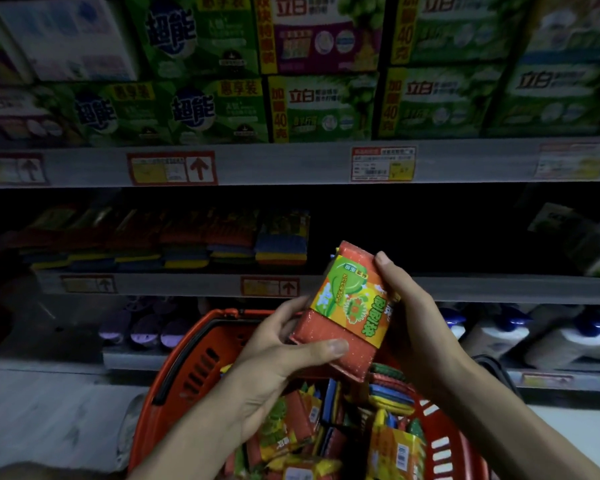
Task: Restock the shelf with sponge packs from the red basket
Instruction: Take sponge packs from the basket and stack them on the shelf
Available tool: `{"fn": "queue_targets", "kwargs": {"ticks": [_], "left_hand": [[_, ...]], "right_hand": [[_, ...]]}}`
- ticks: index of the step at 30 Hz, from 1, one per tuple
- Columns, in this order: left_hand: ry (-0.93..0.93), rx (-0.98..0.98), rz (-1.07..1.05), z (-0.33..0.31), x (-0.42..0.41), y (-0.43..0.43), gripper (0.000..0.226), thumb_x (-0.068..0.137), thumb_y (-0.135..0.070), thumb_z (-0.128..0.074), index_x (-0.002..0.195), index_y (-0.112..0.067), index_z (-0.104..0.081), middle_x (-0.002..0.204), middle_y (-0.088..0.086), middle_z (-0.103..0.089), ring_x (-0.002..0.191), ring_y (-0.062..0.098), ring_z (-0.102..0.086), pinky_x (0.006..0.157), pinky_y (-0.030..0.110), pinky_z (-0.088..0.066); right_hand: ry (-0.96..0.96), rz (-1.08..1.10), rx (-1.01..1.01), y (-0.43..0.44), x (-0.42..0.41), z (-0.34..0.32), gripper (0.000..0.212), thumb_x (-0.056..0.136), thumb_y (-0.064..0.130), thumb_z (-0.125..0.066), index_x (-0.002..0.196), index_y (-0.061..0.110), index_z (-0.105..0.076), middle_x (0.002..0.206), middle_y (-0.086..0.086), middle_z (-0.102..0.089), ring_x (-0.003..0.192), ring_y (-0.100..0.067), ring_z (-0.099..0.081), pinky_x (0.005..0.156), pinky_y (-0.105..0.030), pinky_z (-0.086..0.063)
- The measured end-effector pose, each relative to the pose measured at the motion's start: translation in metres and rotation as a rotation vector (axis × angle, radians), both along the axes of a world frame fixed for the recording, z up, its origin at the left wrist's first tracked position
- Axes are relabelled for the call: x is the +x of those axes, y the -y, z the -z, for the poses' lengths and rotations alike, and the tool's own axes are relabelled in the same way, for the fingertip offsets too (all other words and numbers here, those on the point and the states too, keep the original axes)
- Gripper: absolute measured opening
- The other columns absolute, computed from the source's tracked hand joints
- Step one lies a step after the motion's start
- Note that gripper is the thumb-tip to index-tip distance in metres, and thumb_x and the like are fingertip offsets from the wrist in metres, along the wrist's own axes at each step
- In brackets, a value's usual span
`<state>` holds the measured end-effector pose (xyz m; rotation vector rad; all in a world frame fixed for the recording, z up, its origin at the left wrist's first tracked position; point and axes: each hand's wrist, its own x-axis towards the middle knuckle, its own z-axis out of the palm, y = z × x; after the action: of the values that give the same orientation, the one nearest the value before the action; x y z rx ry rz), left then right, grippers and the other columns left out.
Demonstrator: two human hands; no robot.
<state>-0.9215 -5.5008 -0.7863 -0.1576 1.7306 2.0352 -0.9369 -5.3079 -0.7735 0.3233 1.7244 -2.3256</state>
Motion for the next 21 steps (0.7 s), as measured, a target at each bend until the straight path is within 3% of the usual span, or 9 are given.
{"fn": "queue_targets", "kwargs": {"ticks": [4, 10, 16, 18, 21], "left_hand": [[-0.012, 0.002, -0.055, 0.003, -0.001, -0.002, 0.092, 0.049, -0.027, -0.097, 0.134, -0.024, -0.060, 0.119, 0.006, -0.076, 0.113, 0.023, -0.071, 0.111, 0.046, -0.046], [0.022, 0.035, -0.117, 0.007, 0.001, -0.018, 0.076, 0.062, -0.026, -0.095, 0.131, -0.020, -0.064, 0.115, 0.006, -0.077, 0.105, 0.024, -0.075, 0.095, 0.041, -0.057], [0.023, 0.062, -0.152, 0.009, 0.003, -0.021, 0.085, 0.059, -0.031, -0.099, 0.134, -0.021, -0.061, 0.118, 0.006, -0.077, 0.108, 0.024, -0.074, 0.101, 0.047, -0.055], [0.010, 0.093, -0.167, 0.009, 0.003, -0.024, 0.079, 0.063, -0.025, -0.096, 0.134, -0.019, -0.061, 0.118, 0.007, -0.076, 0.108, 0.024, -0.074, 0.098, 0.044, -0.056], [-0.036, 0.124, -0.241, 0.006, 0.000, -0.029, 0.081, 0.059, -0.026, -0.090, 0.133, -0.021, -0.058, 0.116, 0.006, -0.077, 0.106, 0.023, -0.074, 0.091, 0.040, -0.058]], "right_hand": [[0.003, 0.002, -0.018, 0.002, 0.001, 0.000, 0.060, 0.092, 0.065, -0.054, 0.132, 0.022, -0.058, 0.120, -0.011, -0.073, 0.105, -0.028, -0.074, 0.089, -0.050, -0.060], [-0.018, -0.025, -0.001, 0.001, 0.002, 0.002, 0.059, 0.085, 0.057, -0.070, 0.135, 0.029, -0.055, 0.123, -0.010, -0.073, 0.108, -0.032, -0.073, 0.094, -0.057, -0.058], [-0.109, 0.000, 0.083, -0.001, 0.006, 0.002, 0.033, 0.094, 0.044, -0.063, 0.125, 0.039, -0.053, 0.110, 0.001, -0.076, 0.099, -0.023, -0.076, 0.088, -0.049, -0.061], [-0.127, -0.005, 0.156, -0.003, 0.006, -0.001, 0.036, 0.095, 0.048, -0.060, 0.128, 0.040, -0.051, 0.113, 0.003, -0.075, 0.097, -0.017, -0.076, 0.086, -0.043, -0.060], [-0.109, 0.096, 0.191, -0.004, 0.012, -0.001, 0.058, 0.092, 0.057, -0.059, 0.143, 0.036, -0.043, 0.125, 0.002, -0.068, 0.102, -0.015, -0.074, 0.098, -0.045, -0.056]]}}
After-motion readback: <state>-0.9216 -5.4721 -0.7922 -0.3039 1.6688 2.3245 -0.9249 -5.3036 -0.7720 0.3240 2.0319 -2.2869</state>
